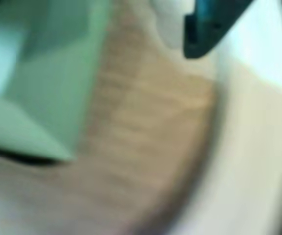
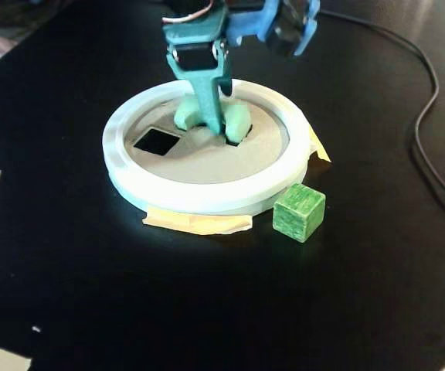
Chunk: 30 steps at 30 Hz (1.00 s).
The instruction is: Pick up the U shape block and drop it in corresponding U shaped hole
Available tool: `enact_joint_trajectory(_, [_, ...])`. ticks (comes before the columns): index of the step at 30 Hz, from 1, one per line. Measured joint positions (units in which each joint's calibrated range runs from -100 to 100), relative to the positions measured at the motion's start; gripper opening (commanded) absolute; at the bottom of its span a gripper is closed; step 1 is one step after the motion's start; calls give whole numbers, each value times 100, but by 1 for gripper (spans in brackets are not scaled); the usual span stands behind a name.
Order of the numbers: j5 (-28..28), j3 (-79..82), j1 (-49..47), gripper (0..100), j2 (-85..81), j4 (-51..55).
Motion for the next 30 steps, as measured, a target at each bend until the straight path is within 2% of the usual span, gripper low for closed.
enact_joint_trajectory(7, [49,0,0,65,-9,0])
enact_joint_trajectory(14, [405,0,80,65,-9,10])
enact_joint_trajectory(21, [596,-88,410,65,-294,1067])
enact_joint_trajectory(30, [708,-78,529,65,-829,1465])
